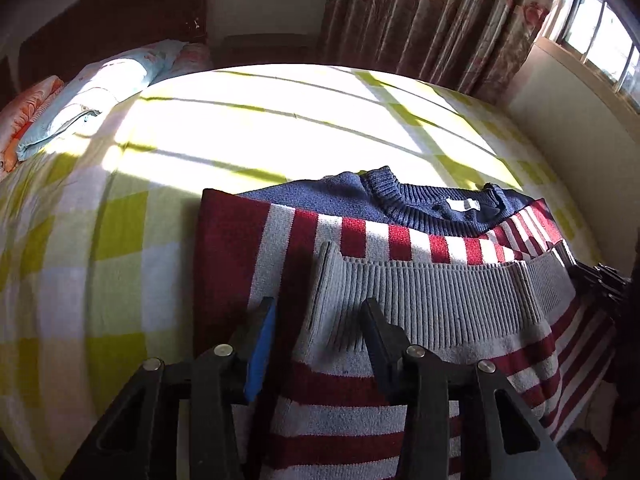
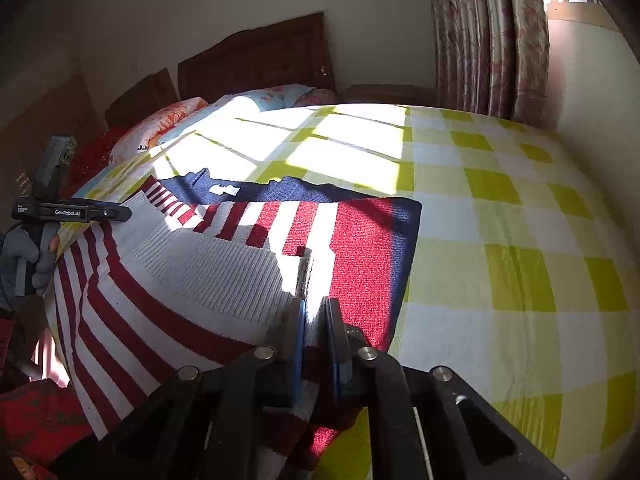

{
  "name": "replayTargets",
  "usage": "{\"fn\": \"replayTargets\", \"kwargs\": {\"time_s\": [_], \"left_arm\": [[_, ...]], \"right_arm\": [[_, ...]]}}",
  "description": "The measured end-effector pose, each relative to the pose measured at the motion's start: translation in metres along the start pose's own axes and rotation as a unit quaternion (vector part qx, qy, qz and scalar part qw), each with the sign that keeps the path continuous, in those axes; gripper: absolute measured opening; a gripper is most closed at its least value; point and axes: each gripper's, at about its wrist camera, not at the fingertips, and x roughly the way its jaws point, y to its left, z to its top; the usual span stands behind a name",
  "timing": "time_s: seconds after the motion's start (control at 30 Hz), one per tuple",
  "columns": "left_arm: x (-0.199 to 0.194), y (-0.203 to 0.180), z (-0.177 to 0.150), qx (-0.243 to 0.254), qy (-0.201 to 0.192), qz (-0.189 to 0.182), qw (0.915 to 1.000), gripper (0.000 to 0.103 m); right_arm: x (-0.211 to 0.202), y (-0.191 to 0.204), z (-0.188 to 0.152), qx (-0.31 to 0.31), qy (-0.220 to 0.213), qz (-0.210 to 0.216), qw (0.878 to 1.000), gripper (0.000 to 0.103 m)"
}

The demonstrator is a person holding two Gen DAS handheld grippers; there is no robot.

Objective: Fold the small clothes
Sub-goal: 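Carry the held hem with both grippers over the body toward the navy collar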

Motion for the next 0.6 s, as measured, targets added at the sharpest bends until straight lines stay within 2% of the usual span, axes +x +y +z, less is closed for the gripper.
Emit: {"fn": "replayTargets", "kwargs": {"time_s": [0.03,0.13,0.23,0.37,0.43,0.5,0.6], "left_arm": [[-0.002,0.0,0.0,-0.004,-0.001,-0.011,0.9999,0.103],[-0.026,0.0,-0.002,-0.015,-0.034,-0.033,0.9988,0.103],[-0.059,0.002,0.002,-0.032,-0.067,-0.072,0.9946,0.103],[-0.088,0.001,0.025,-0.025,-0.108,-0.051,0.9925,0.103],[-0.082,0.009,0.04,-0.035,-0.111,-0.036,0.9926,0.103],[-0.059,0.018,0.05,-0.041,-0.092,-0.016,0.9948,0.103],[-0.012,0.028,0.048,-0.053,-0.051,-0.004,0.9973,0.103]], "right_arm": [[0.0,-0.001,0.0,0.003,-0.001,0.003,1.0,0.01],[-0.005,0.001,-0.001,0.001,-0.004,-0.001,1.0,0.008],[-0.029,0.014,0.008,-0.019,-0.037,0.001,0.999,0.007],[-0.061,0.03,0.04,-0.048,-0.086,-0.013,0.995,0.007],[-0.06,0.029,0.059,-0.053,-0.095,-0.031,0.994,0.007],[-0.047,0.019,0.075,-0.038,-0.089,-0.036,0.995,0.007],[-0.006,-0.001,0.077,-0.016,-0.042,-0.049,0.998,0.007]]}}
